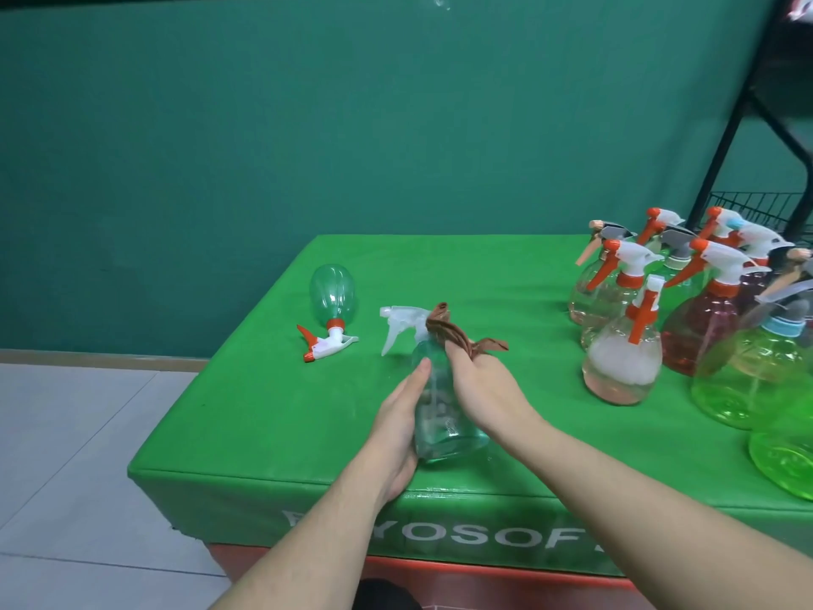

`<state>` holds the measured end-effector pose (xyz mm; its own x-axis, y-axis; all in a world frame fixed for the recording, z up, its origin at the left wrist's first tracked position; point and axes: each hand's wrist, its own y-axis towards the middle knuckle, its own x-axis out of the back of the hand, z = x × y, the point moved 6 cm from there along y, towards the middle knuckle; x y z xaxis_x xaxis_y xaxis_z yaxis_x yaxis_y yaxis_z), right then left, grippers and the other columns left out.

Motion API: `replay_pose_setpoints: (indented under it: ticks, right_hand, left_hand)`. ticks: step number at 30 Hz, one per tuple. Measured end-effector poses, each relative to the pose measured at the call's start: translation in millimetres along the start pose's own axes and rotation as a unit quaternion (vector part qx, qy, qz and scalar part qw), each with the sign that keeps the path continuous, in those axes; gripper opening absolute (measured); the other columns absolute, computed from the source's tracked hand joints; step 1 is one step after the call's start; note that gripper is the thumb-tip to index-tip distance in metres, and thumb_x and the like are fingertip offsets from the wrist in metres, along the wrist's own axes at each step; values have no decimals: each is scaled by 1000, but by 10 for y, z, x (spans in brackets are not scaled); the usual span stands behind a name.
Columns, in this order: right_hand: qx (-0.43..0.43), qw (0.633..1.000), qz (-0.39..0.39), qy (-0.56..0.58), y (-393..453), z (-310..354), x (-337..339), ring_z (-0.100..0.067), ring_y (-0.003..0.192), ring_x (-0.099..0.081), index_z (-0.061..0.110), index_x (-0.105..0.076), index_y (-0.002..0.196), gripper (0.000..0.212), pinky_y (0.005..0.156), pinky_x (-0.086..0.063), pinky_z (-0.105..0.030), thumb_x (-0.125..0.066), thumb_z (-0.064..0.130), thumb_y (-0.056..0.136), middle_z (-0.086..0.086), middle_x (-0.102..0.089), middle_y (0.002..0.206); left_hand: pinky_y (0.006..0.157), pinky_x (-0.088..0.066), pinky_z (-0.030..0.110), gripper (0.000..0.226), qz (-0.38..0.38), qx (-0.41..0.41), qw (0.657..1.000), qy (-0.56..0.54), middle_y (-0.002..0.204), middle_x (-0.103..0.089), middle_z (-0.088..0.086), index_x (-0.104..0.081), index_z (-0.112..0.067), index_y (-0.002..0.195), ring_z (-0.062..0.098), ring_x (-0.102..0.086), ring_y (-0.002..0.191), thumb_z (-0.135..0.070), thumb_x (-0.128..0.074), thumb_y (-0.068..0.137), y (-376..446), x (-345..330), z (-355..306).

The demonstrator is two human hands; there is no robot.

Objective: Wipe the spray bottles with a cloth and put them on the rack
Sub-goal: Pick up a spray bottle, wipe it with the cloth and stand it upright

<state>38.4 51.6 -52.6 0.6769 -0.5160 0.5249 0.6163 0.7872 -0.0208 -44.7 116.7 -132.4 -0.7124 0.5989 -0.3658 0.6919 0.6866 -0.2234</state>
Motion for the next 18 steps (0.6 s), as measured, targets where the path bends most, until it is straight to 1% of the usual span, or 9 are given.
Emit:
replay_pose_setpoints:
  ticks: [1,2,3,4,6,10,13,16,18]
  right_hand:
    - [23,1000,4,-1,-41,-45,-36,-19,81,-59,23,-62,89,38,60,-39,-20,-34,41,109,4,-62,81]
    - [55,998,7,8,-92,-82,-79,-16,96,-61,27,-64,107,31,71,-44,-17,-35,36,109,6,-65,98]
    - [98,995,6,18,-145,-109,-119,-7,114,-57,30,-61,129,31,90,-44,-14,-37,30,109,9,-64,120]
    - [149,989,3,18,-213,-101,-149,3,132,-46,32,-51,145,39,108,-32,-9,-38,24,109,14,-53,142]
    - [217,976,1,-15,-286,-113,-220,14,145,-21,32,-37,156,51,118,-12,-9,-40,16,108,22,-29,160]
    - [214,976,-23,-22,-194,-191,-259,13,148,-11,31,-25,160,56,125,-11,-20,-39,18,108,21,-19,165]
    - [185,982,-38,-2,-85,-163,-233,11,149,-10,30,-21,162,57,126,-9,-23,-37,20,108,17,-18,167]
    - [188,981,-37,-14,-4,-112,-238,12,149,-6,29,-20,162,57,124,-6,-18,-35,20,108,15,-15,168]
    - [194,980,-31,-29,41,-84,-205,14,147,-5,36,-21,161,59,125,-7,-21,-37,21,106,19,-12,167]
  left_hand:
    - [105,-51,58,60,-8,2,1000,-11,121,-73,17,-68,-17,125,41,-66,119,-58,-63,81,-5,6,-9]
    - [101,-54,56,64,-12,3,1000,-21,121,-74,16,-66,-16,128,39,-68,116,-59,-61,82,-3,8,-19]
    - [97,-57,52,68,-15,1,1000,-26,122,-74,13,-63,-16,132,34,-71,114,-62,-59,82,-8,13,-34]
    - [94,-58,47,71,-19,-4,999,-28,124,-74,11,-62,-17,134,30,-71,114,-65,-57,82,-6,25,-41]
    - [90,-57,41,76,-22,-10,999,-36,128,-72,9,-62,-18,137,27,-71,116,-70,-55,82,-13,49,-50]
    - [93,-56,41,77,-4,12,999,-30,124,-74,8,-65,-21,135,28,-70,118,-76,-45,84,-35,42,-51]
    - [95,-55,48,62,23,40,997,-55,122,-75,8,-69,-25,127,27,-73,111,-69,-38,96,-51,32,-29]
    - [96,-54,56,53,23,45,995,-80,122,-74,12,-69,-21,128,31,-71,108,-58,-45,100,-70,36,-10]
    - [91,-58,52,54,21,34,996,-81,123,-74,11,-66,-19,134,29,-73,105,-56,-49,98,-57,23,-10]
